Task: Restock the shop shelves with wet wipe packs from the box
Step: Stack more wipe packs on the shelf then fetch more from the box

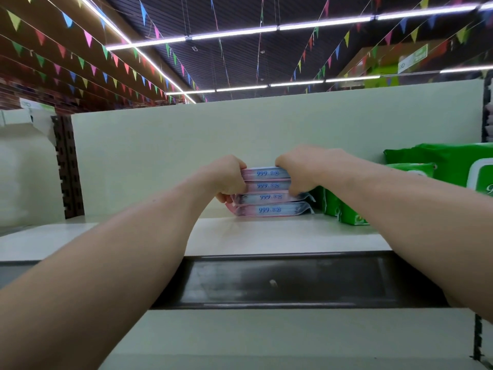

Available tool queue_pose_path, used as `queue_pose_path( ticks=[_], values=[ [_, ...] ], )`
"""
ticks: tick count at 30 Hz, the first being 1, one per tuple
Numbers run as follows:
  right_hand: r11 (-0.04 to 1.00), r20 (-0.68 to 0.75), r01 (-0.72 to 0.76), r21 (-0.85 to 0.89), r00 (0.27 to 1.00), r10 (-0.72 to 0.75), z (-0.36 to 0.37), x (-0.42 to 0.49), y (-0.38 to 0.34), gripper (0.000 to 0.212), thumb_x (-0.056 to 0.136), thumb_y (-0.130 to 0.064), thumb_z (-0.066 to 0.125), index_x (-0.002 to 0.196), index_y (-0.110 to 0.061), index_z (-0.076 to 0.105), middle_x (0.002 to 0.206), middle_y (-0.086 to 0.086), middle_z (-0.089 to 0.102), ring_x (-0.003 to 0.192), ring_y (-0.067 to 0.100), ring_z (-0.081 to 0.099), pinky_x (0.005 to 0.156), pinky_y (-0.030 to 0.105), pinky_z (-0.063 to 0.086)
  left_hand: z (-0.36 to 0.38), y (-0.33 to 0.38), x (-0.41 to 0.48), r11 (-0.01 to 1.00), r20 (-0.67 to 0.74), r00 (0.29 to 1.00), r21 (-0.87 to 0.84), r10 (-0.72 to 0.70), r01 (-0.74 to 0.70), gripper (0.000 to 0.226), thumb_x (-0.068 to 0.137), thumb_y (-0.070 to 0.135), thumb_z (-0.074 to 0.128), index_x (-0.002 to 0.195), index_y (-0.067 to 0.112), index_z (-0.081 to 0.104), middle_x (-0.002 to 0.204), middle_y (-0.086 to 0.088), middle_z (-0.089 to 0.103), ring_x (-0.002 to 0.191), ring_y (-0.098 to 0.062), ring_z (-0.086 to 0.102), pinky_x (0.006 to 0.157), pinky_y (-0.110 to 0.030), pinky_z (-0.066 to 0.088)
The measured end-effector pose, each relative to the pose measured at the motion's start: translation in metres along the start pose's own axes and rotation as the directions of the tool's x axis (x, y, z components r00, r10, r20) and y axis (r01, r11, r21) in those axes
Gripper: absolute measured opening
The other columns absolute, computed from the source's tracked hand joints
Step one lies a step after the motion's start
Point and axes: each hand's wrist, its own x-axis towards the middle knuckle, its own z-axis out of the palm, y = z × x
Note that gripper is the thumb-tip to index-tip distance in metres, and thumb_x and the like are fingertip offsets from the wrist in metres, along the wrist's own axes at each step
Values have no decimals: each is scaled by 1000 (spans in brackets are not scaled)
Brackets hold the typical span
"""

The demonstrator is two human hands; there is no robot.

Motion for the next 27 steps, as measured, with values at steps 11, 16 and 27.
queue_pose_path(
  ticks=[11,16,27],
  values=[
    [993,42,-17,-120,999,22,-7,-10,-9,29,79,-16,70,105,-13,58,81,1,55,75,21,53,53,24,38,2,5,-8,967,-6,1000,256,15,-13,30,83,10,60,113,11,58,78,-3,62,64,-22,61,47,-23,47],
    [992,-36,49,-119,998,-54,-23,-18,-15,29,84,-21,64,111,-12,58,88,1,59,80,22,57,58,27,44,-8,7,-18,949,-58,998,313,-26,43,57,85,16,62,138,11,42,98,-4,60,71,-20,59,51,-25,47],
    [962,-212,261,83,947,-239,-41,-35,-87,28,91,-26,60,116,-15,57,101,4,63,92,27,60,79,33,51,-46,-27,-93,938,-163,974,282,-160,201,50,90,19,65,135,10,46,110,-8,61,87,-22,64,76,-33,58]
  ],
)
